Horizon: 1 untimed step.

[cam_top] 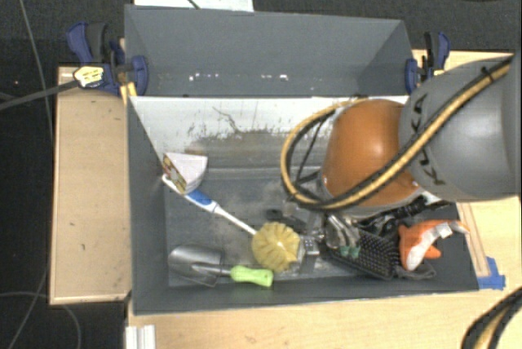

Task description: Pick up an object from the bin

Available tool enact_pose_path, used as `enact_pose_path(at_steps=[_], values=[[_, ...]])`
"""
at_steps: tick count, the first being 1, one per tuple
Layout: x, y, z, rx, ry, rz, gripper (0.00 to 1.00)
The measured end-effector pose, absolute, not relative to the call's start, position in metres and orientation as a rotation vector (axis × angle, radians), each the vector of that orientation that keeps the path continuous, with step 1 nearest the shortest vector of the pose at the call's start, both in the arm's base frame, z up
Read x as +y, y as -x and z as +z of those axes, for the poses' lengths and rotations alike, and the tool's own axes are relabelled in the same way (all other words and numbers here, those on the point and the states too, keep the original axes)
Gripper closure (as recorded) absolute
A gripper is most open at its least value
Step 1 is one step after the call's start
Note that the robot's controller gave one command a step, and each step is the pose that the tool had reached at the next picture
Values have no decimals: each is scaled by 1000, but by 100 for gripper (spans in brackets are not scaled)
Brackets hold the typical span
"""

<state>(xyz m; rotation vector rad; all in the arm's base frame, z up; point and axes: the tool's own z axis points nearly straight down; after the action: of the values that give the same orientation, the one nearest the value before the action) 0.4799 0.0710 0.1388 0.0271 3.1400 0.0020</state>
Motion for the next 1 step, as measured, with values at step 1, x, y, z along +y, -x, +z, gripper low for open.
enact_pose_path(at_steps=[1], values=[[71,-480,139,3140,-28,2,0]])
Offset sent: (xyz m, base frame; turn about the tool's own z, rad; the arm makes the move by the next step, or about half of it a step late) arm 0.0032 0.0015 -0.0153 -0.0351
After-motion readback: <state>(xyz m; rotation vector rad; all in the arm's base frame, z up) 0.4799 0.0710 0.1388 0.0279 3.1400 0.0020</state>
